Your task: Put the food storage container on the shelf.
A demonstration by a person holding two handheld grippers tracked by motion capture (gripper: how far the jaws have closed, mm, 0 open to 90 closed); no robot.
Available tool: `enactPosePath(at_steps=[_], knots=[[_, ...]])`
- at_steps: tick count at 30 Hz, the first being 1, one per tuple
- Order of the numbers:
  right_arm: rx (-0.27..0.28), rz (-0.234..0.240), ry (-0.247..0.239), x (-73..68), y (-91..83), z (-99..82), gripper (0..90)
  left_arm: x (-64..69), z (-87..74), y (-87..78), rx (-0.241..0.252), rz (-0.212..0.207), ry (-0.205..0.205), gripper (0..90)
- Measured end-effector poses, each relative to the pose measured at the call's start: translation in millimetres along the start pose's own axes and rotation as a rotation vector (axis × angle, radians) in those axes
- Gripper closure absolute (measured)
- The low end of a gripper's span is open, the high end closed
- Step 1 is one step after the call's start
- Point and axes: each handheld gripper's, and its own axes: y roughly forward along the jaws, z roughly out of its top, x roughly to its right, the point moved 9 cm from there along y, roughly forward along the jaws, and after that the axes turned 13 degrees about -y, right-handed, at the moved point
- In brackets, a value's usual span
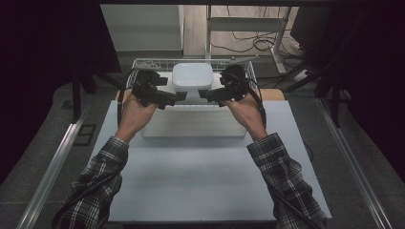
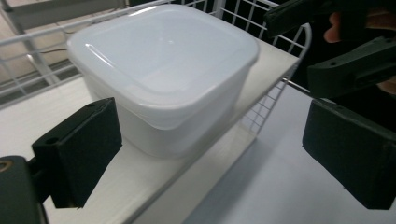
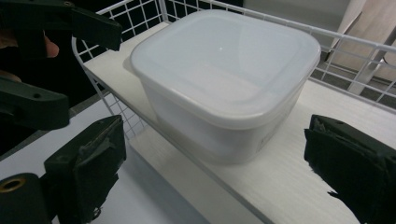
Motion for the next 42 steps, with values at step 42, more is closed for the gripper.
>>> enactPosePath(at_steps=[42], knots=[[0.011,0.084,-0.091,-49.1,-18.3,-68.8,2.1,19.1,-95.0,-5.7,-0.086,-0.135,0.057,0.7]])
